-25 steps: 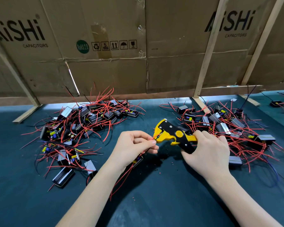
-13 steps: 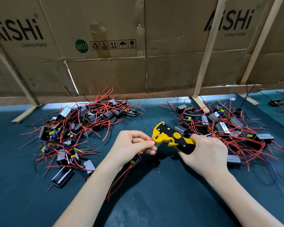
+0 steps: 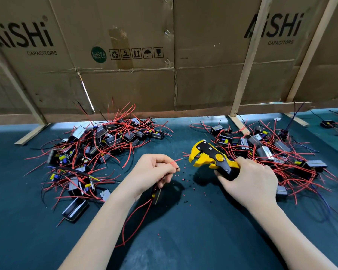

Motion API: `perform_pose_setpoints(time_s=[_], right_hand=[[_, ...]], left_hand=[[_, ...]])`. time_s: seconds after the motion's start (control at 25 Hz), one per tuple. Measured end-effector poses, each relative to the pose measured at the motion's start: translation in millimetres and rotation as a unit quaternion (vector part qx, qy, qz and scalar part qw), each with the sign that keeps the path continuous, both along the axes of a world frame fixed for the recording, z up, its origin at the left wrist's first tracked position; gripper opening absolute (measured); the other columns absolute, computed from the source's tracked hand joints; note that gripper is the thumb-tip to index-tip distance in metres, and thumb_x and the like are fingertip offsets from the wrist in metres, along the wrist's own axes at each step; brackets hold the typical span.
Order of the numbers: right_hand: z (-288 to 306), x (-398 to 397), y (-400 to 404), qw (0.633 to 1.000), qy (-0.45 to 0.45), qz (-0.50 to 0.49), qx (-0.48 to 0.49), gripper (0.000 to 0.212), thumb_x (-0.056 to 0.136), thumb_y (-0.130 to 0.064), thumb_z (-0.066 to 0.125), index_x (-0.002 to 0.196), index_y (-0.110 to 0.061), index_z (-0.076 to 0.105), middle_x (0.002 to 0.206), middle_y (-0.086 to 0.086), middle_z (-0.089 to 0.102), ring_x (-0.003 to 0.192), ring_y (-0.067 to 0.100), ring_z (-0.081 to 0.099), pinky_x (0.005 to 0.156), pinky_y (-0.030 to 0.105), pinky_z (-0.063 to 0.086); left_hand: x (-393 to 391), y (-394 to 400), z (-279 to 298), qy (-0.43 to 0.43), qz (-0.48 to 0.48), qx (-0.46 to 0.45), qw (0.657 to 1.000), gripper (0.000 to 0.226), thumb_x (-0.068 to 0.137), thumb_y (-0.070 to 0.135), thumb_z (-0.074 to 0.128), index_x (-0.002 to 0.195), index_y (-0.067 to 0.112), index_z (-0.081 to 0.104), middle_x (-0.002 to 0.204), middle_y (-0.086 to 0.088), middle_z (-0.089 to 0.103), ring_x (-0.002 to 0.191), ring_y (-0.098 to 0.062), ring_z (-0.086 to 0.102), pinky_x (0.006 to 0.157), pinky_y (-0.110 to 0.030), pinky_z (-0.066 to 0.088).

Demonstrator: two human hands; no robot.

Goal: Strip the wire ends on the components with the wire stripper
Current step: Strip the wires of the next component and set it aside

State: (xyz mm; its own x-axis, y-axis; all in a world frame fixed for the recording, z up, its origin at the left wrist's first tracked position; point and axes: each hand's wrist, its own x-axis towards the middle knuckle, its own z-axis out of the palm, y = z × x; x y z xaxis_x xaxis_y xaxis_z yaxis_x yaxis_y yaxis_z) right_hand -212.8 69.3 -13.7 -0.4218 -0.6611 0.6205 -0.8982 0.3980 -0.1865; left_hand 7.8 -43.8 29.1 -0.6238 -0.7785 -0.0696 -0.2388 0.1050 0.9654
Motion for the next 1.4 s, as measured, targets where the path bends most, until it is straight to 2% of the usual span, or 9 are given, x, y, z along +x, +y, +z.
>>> perform_pose_setpoints(time_s=[0.12,0.32,0.44,0.56,0.64,0.8,1.0,1.2,1.4], right_hand=[[-3.2,0.2,-2.0,1.000,-0.007,0.006,0.020,0.047,0.066,-0.058,0.075,0.068,-0.018,0.050,0.066,-0.001,0.059,0.064,0.029,0.060,0.065,0.035,0.034],[-4.7,2.2,-3.4,0.999,-0.034,0.016,0.035,0.046,0.069,-0.062,0.070,0.071,-0.020,0.050,0.069,-0.005,0.058,0.070,0.028,0.061,0.069,0.036,0.034],[-2.9,0.1,-2.4,0.998,-0.049,0.013,0.040,0.047,0.070,-0.063,0.069,0.068,-0.021,0.048,0.067,-0.008,0.053,0.070,0.028,0.059,0.070,0.037,0.036],[-1.9,0.0,-1.1,0.997,-0.058,0.016,0.046,0.046,0.070,-0.063,0.068,0.067,-0.022,0.047,0.066,-0.011,0.046,0.070,0.027,0.058,0.069,0.036,0.034],[-1.8,1.6,-0.8,0.997,-0.058,0.018,0.052,0.046,0.070,-0.063,0.068,0.068,-0.022,0.049,0.066,-0.012,0.043,0.071,0.027,0.059,0.068,0.035,0.032],[-1.7,2.8,-1.2,0.997,-0.058,0.019,0.056,0.046,0.070,-0.063,0.069,0.068,-0.021,0.049,0.065,-0.012,0.042,0.069,0.027,0.058,0.066,0.035,0.030],[-1.4,2.8,-0.6,0.997,-0.046,0.016,0.058,0.048,0.069,-0.063,0.069,0.068,-0.021,0.047,0.064,-0.012,0.041,0.067,0.027,0.057,0.065,0.033,0.027],[-1.4,4.2,-1.4,0.997,-0.037,0.013,0.064,0.048,0.069,-0.065,0.068,0.070,-0.022,0.048,0.064,-0.013,0.040,0.069,0.026,0.060,0.065,0.033,0.025],[-1.5,3.4,-1.8,0.996,-0.038,0.009,0.076,0.047,0.071,-0.067,0.065,0.072,-0.023,0.048,0.065,-0.012,0.042,0.072,0.024,0.060,0.066,0.034,0.024]], left_hand=[[-0.9,-2.2,-3.6,-0.014,0.018,-0.009,1.000,0.016,0.085,0.008,0.067,0.072,0.015,0.071,0.057,-0.001,0.040,0.049,-0.009,0.032,0.046,-0.016,0.025],[1.3,-4.4,-8.3,-0.022,0.010,-0.043,0.999,0.014,0.082,0.021,0.078,0.072,0.014,0.070,0.049,0.007,0.028,0.047,-0.010,0.024,0.046,-0.013,0.025],[2.7,-5.5,-8.3,-0.022,-0.006,-0.057,0.998,0.016,0.084,0.021,0.076,0.072,0.013,0.068,0.052,0.004,0.034,0.048,-0.009,0.030,0.048,-0.011,0.029],[3.7,-4.5,-6.7,-0.001,-0.031,-0.058,0.998,0.014,0.087,0.015,0.072,0.077,0.009,0.066,0.054,0.003,0.055,0.051,-0.013,0.053,0.054,-0.016,0.041],[3.9,-3.1,-6.1,0.000,-0.031,-0.052,0.998,0.013,0.089,0.015,0.070,0.079,0.007,0.067,0.056,0.001,0.060,0.052,-0.014,0.059,0.051,-0.018,0.043],[3.5,-3.0,-5.3,-0.007,-0.022,-0.039,0.999,0.014,0.088,0.017,0.071,0.077,0.010,0.068,0.057,0.000,0.041,0.051,-0.013,0.036,0.046,-0.021,0.031],[4.4,-4.8,-5.8,-0.019,-0.011,-0.052,0.998,0.014,0.089,0.017,0.070,0.077,0.011,0.067,0.050,0.006,0.044,0.043,-0.009,0.039,0.042,-0.016,0.033],[2.2,-5.5,-10.0,-0.016,0.064,-0.092,0.994,0.015,0.082,0.019,0.077,0.072,0.010,0.071,0.057,0.002,0.037,0.045,-0.007,0.024,0.044,-0.013,0.021],[3.2,-3.8,-8.6,-0.024,0.052,-0.132,0.990,0.017,0.075,0.024,0.083,0.066,0.016,0.072,0.049,0.007,0.029,0.046,-0.009,0.019,0.043,-0.015,0.018]])
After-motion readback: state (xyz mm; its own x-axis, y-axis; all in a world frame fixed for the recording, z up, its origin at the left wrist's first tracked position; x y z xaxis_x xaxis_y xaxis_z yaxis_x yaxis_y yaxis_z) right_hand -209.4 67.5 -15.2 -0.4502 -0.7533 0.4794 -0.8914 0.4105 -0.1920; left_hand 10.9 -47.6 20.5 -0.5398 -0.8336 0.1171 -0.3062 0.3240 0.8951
